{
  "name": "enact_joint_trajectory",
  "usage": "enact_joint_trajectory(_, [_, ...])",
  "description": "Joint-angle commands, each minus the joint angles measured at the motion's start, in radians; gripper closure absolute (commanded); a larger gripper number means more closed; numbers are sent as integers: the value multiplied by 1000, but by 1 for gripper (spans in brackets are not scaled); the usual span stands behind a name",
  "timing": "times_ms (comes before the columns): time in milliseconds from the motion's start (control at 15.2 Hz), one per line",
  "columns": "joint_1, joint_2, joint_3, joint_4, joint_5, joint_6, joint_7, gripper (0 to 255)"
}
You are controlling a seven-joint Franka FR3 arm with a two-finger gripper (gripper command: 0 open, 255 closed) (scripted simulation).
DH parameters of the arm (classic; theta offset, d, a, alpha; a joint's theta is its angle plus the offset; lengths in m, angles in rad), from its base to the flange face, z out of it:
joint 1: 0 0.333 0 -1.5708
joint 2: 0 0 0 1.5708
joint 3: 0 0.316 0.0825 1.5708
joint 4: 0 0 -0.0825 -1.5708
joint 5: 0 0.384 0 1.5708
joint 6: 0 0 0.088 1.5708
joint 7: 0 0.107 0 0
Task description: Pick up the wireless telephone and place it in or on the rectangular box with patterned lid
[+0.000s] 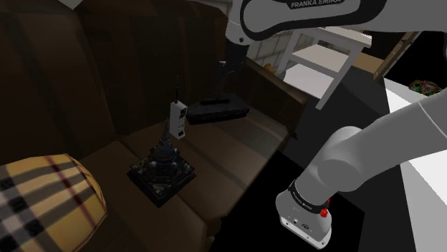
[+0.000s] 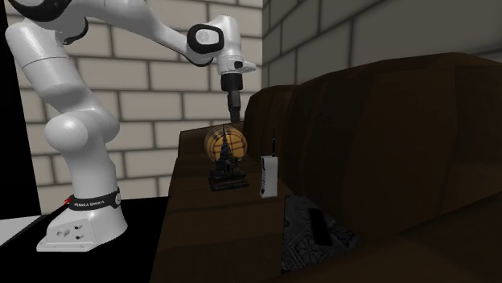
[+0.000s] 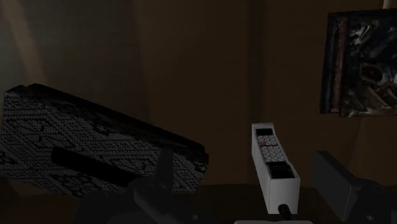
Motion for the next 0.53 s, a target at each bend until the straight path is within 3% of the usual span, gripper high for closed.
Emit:
enact_joint_trajectory(0, [7,77,13,24,2,55,11,0])
enact_joint_trajectory(462, [27,322,48,127,-11,200,41,0])
